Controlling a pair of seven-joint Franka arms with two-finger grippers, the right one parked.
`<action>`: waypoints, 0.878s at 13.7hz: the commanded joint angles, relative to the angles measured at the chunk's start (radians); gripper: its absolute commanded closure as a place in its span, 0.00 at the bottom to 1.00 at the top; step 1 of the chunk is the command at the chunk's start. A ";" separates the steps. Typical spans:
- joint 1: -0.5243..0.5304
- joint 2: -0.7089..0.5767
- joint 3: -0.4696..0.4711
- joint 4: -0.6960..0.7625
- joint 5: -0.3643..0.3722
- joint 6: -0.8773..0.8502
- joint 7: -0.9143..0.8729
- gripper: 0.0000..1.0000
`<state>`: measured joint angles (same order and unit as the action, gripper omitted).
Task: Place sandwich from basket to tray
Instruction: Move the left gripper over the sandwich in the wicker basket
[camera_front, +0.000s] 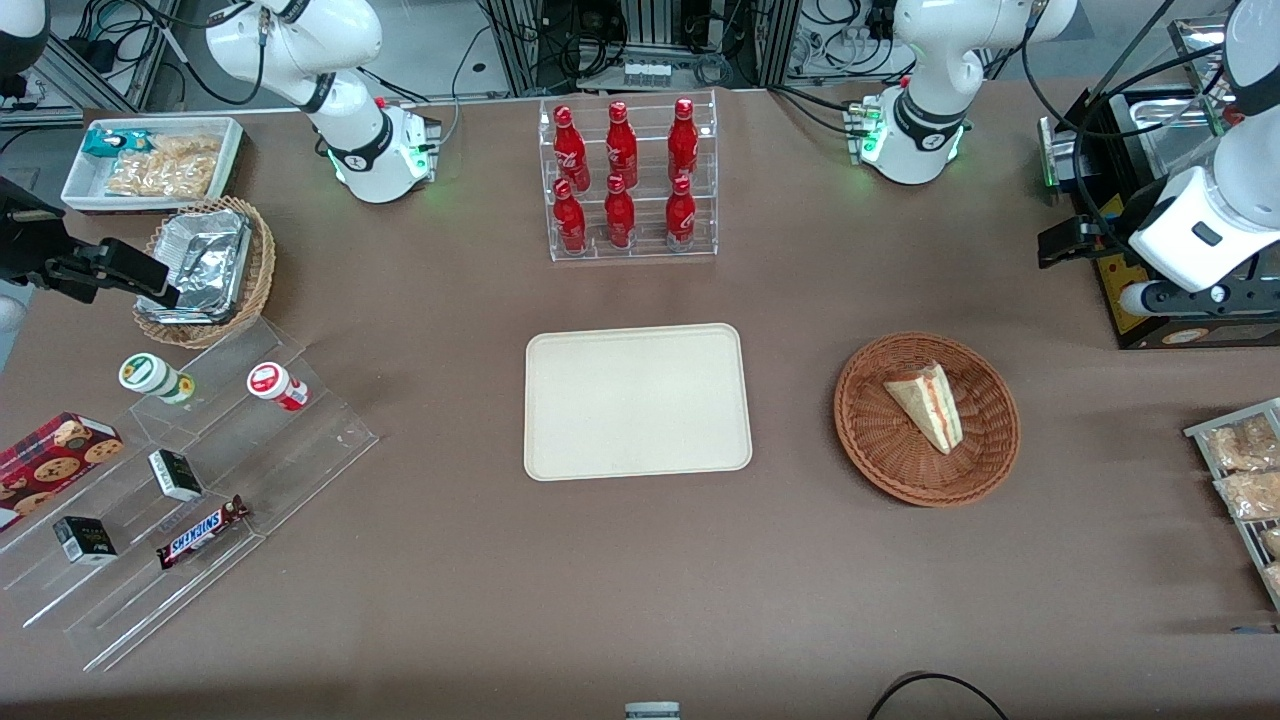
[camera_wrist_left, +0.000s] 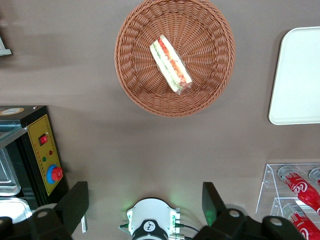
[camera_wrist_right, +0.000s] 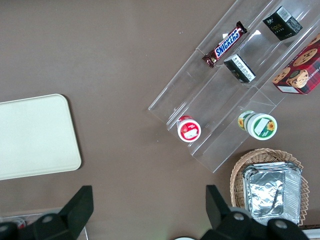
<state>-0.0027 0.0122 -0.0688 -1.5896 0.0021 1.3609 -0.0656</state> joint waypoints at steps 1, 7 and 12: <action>-0.003 -0.008 -0.006 -0.010 -0.007 0.027 0.001 0.00; -0.003 -0.003 -0.011 -0.108 0.009 0.159 -0.031 0.00; -0.003 -0.008 -0.022 -0.305 0.009 0.345 -0.033 0.00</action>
<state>-0.0029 0.0237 -0.0844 -1.8094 0.0033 1.6355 -0.0818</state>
